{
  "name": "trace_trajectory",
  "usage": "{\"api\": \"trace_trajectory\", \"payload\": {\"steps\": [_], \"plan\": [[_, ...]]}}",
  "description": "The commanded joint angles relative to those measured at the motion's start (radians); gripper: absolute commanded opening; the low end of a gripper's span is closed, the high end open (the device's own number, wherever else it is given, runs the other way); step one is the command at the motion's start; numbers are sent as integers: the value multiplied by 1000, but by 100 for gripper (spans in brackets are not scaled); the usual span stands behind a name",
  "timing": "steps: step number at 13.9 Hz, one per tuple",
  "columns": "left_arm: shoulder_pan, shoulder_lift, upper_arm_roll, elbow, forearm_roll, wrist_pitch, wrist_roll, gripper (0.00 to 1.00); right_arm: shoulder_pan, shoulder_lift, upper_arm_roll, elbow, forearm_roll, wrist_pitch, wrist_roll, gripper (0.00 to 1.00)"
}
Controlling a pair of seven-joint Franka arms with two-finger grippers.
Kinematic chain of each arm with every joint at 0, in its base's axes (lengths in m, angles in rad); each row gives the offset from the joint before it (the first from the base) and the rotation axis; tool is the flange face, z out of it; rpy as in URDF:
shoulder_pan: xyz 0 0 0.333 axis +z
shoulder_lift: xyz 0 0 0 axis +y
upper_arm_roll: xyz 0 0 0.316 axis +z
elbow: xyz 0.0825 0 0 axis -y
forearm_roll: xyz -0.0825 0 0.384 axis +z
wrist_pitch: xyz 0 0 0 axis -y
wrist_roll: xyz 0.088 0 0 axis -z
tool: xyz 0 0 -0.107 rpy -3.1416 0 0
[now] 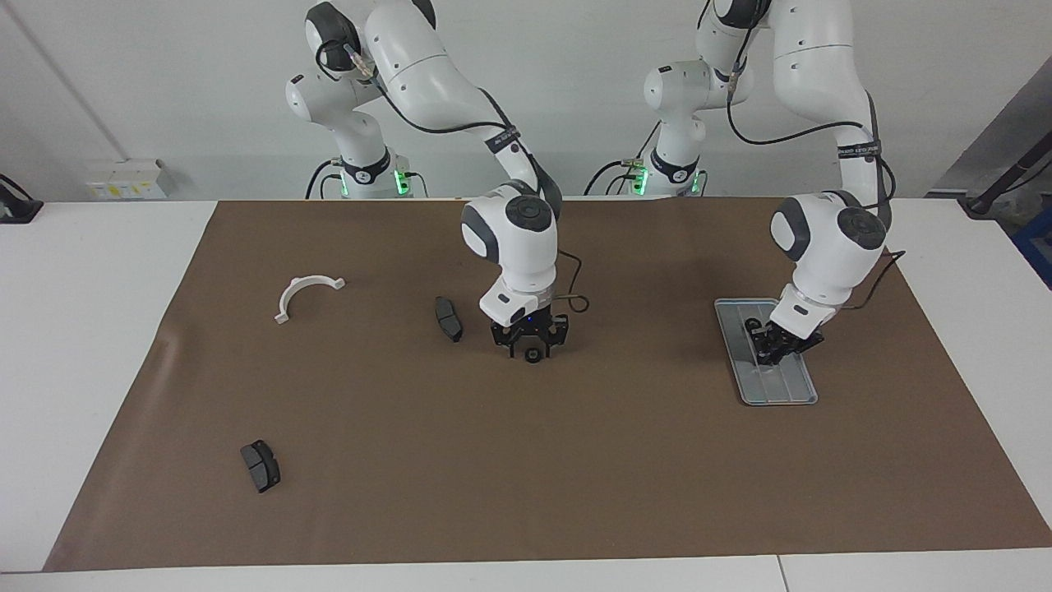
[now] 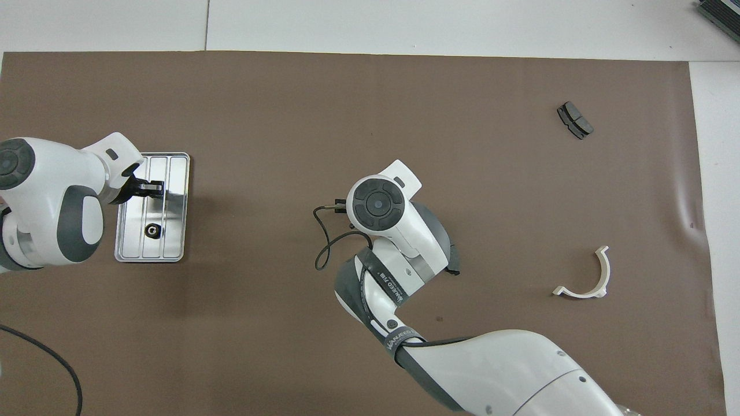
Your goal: Place bearing gear from tray to pile
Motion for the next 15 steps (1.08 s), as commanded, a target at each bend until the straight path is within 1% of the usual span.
{"api": "trace_trajectory", "payload": {"steps": [1, 3, 8, 9, 10, 11, 13, 15], "plan": [[-15, 7, -3, 91, -4, -104, -12, 8, 4, 8, 1, 3, -22, 24, 46, 65], [-52, 7, -2, 137, -4, -166, -65, 8, 4, 8, 1, -2, -33, 37, 46, 64], [-147, 6, -2, 146, -4, -170, -240, 6, 14, 8, 1, -17, -38, 58, 51, 63], [-155, 6, -2, 146, -4, -170, -262, 6, 13, 10, 1, -17, -38, 58, 51, 61], [-163, 6, -2, 148, -4, -170, -279, 6, 13, 8, 1, -17, -42, 58, 51, 50], [-164, 6, -2, 148, -4, -169, -283, 6, 13, 8, 1, -16, -48, 58, 51, 36], [-167, 6, -3, 148, -4, -167, -285, 6, 13, 8, 2, -11, -51, 58, 49, 0], [-167, 6, -3, 148, -4, -166, -285, 6, 11, 8, 1, -7, -51, 54, 49, 0]]}}
